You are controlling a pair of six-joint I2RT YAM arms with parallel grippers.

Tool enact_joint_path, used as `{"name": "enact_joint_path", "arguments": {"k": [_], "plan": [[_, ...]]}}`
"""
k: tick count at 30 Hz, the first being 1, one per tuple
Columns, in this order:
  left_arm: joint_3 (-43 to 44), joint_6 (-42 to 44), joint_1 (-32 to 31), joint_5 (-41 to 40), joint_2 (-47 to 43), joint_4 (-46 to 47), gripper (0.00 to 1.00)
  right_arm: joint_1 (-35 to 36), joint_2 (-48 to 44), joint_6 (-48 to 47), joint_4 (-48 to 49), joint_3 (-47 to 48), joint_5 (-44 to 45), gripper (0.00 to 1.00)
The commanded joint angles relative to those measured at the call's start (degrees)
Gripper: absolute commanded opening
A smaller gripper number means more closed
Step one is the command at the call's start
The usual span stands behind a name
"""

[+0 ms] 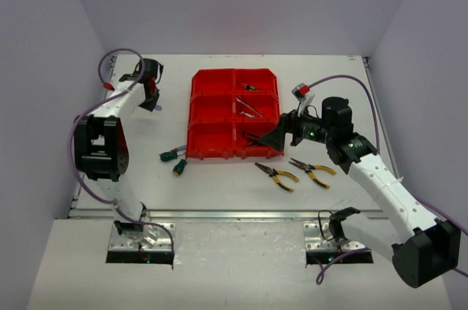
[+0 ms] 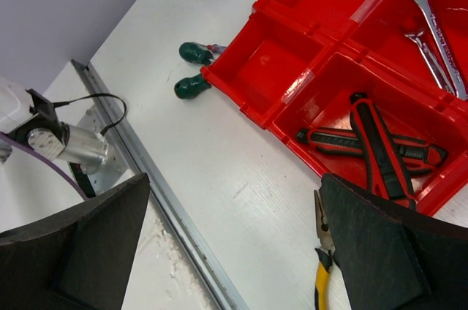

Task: Sort the tools into containers

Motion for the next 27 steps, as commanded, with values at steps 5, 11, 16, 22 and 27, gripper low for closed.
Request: {"name": "enact_joint_path", "arguments": {"k": [5,11,16,22,27], "plan": [[-1.50,27.33,-9.51,7.16,-8.86,33.20,0.00,0.23,-0.52,-2.86,-0.71,1.14,4.36,0.99],[14.83,11.69,-16.13,-1.50,3.96,22.26,0.00,0.23,-0.60,-3.06,-0.64,0.03,5.58,0.99],[26.45,2.61,-19.73,-6.82,14.80,16.19,0.00,0.23,-0.78,-3.54,-1.08,0.03,6.38,0.99],[29.19,-3.19,-21.57,-6.75,20.07,13.33,0.00,0.23,-0.95,-3.72,-1.17,-0.06,6.63,0.99],[28.38,-4.51,-22.29,-3.65,22.72,15.74,0.00,0.23,-1.44,-4.01,-1.33,-0.35,7.35,0.99]]}}
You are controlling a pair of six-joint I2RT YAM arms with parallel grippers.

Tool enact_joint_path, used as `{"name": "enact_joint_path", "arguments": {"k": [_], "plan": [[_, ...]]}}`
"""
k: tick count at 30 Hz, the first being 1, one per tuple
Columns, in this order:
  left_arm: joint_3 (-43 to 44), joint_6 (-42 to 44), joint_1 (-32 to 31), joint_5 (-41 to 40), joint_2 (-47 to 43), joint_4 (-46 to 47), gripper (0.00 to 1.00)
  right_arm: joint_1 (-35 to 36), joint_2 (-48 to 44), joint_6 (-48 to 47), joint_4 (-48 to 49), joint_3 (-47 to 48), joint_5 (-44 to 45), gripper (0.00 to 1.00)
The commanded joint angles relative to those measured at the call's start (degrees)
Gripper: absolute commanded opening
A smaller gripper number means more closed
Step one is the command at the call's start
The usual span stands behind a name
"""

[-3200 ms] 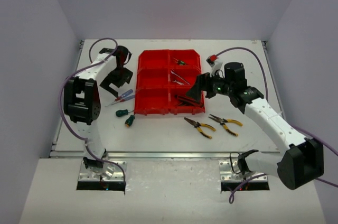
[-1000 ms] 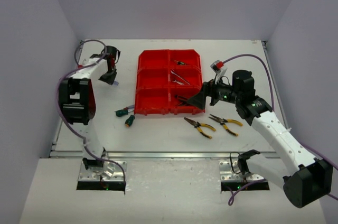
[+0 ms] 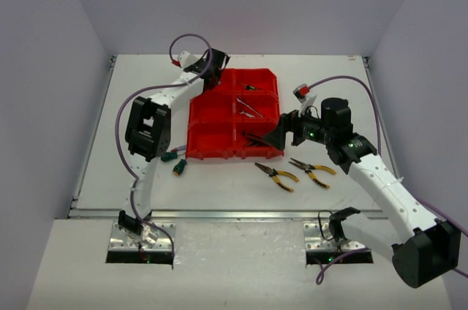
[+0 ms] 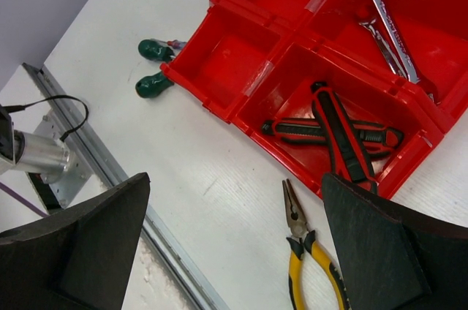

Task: Sort the tools into containers

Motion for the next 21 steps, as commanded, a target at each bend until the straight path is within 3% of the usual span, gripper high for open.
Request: {"name": "enact_joint_path", "arguments": {"k": [1,2,3,4,7,10,13,15,18,21], "plan": [[1.81,-2.32,-1.07,1.29,1.12,3.59,0.04,0.23,-1.50,-1.18,1.25,-0.45,1.32,0.99],[2.17,-1.37,-1.27,2.13,1.57,4.44,0.17,0.20,-1.60,-1.24,1.20,-0.55,1.64,0.99],[2.53,-0.88,-1.42,2.67,1.82,4.68,0.40,0.17,-1.60,-1.35,1.17,-0.57,1.94,0.99],[2.48,-0.71,-1.54,2.73,1.68,4.80,0.55,0.23,-1.63,-1.36,1.08,-0.63,2.46,0.99],[1.94,0.39,-1.83,3.27,0.12,5.63,0.80,0.23,-1.94,-1.27,0.44,-0.63,5.31,0.99],[1.55,2.41,-1.95,3.78,-2.81,5.98,0.85,0.14,-3.71,-0.43,0.04,-0.53,9.41,0.99],[1.14,6.82,-2.45,3.02,-7.27,7.24,1.00,0.14,-6.54,0.23,-0.22,-0.28,13.18,0.99],[1.88,9.88,-2.54,1.54,-10.39,5.13,1.00,0.14,-8.30,0.23,-0.69,-0.12,15.34,0.99],[2.45,6.06,-2.39,-5.43,-16.12,-8.28,1.00,0.14,-9.60,0.13,-1.37,-0.08,17.13,0.99],[-0.15,-6.25,-1.57,-9.21,-23.72,-27.60,1.00,0.14,-10.28,0.67,-1.37,-0.62,18.98,0.99]]}}
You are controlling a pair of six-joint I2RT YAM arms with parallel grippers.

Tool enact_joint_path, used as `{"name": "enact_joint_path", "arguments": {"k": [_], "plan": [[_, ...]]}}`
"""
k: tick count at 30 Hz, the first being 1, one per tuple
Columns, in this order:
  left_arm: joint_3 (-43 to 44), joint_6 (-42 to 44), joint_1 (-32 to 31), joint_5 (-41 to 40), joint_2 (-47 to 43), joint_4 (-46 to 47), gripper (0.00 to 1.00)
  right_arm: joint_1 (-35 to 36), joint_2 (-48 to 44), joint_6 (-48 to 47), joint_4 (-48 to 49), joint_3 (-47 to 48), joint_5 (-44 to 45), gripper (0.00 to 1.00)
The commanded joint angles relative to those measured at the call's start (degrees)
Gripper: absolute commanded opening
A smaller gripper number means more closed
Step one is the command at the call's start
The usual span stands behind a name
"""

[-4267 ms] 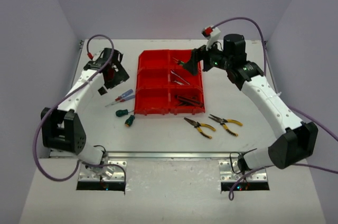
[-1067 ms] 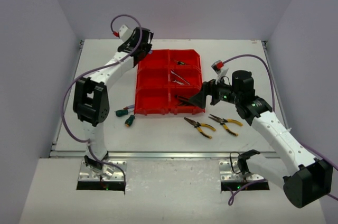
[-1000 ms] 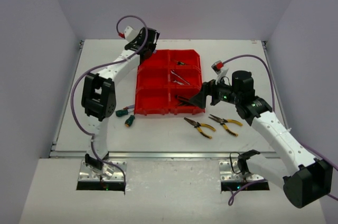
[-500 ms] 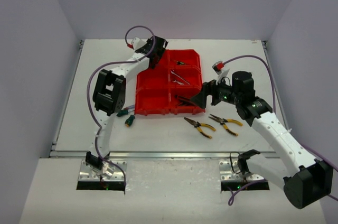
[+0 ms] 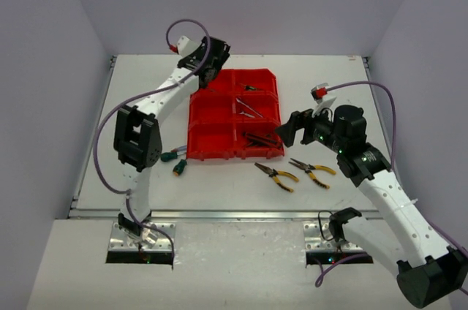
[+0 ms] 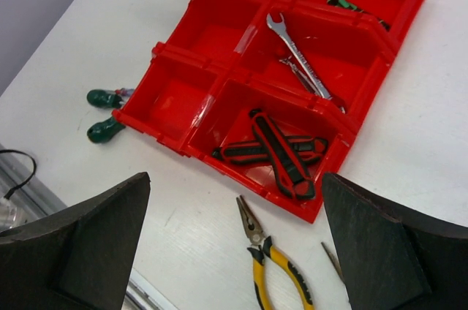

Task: Sort the tools into containers

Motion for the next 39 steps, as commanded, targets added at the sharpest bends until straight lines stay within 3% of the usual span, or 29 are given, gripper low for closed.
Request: {"name": "enact_joint_path", "arguments": {"k": [1,2,4,8,11,14,16,24,32,39], "plan": [[-3.62,-16.15,1.47,-7.05,-15.12,-28.61,1.00,0.14,-0.76,0.83,0.54,-0.05,5.38,0.99],[-8.39,-21.94,2.73,-5.19,-17.56,-35.84,1.00,0.14,-0.54,1.00,0.60,0.00,5.99,0.99],[-18.48,-24.26,4.01,-0.75,-23.55,-37.30,1.00,0.14,-0.09,2.10,0.42,-0.04,7.36,0.99],[-36.27,-27.90,5.30,0.26,-35.03,-33.06,0.98,0.14,0.85,4.28,0.25,-0.42,10.78,0.99],[-41.25,-25.39,7.39,1.89,-38.65,-28.88,0.93,0.14,0.81,4.26,0.71,-1.16,9.70,0.99],[-47.31,-22.61,8.84,8.48,-39.63,-21.38,0.87,0.14,1.31,4.35,1.92,-2.02,8.39,0.99],[-47.75,-22.77,8.85,9.75,-38.35,-20.52,0.87,0.14,1.66,4.35,1.32,-1.85,8.20,0.99],[-40.75,-22.61,9.90,12.71,-26.28,-17.58,0.63,0.14,1.40,3.91,2.44,-3.25,8.21,0.99],[-36.94,-23.17,10.38,10.13,-20.17,-17.06,0.62,0.07,0.98,3.48,2.62,-3.59,8.21,0.99],[-41.54,-23.86,10.52,12.68,-18.51,-13.07,0.61,0.14,0.65,3.28,2.82,-3.82,8.27,0.99]]}}
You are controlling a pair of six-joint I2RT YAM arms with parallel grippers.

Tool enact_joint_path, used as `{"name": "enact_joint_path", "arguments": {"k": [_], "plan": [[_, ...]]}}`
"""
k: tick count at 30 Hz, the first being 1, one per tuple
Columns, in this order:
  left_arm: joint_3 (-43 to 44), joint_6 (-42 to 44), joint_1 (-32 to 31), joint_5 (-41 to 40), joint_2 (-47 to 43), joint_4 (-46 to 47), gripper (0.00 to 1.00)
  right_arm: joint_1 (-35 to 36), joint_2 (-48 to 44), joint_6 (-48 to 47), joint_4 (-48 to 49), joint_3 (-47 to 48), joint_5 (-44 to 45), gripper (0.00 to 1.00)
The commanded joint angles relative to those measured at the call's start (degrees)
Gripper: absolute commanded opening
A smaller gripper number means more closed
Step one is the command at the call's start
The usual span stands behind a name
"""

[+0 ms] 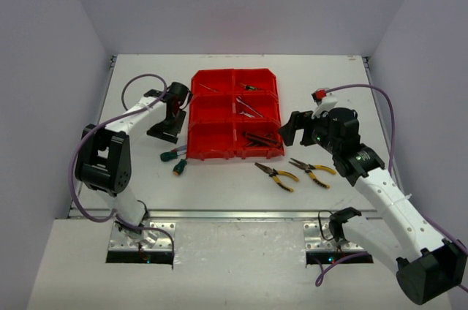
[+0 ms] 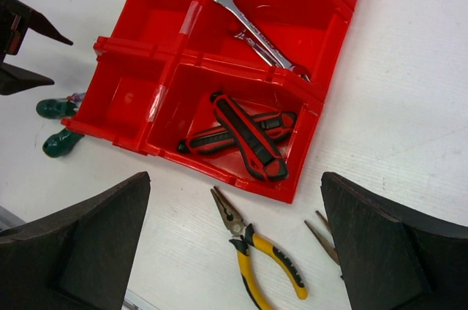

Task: Sort the tools into containers

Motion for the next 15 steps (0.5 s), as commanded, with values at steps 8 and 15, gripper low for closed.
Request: {"name": "enact_joint_path", "arguments": {"k": [8,15], "plan": [[-4.22,-1.15,0.67,2.04,2.95,5.94,0.59,0.14,-1.53,-0.42,3.18,-1.02,-0.26,0.99],[-5.86,-1.66,0.67,2.19,2.68,6.41,0.59,0.08,-1.57,-0.50,3.24,-1.07,-0.48,0.99]]}}
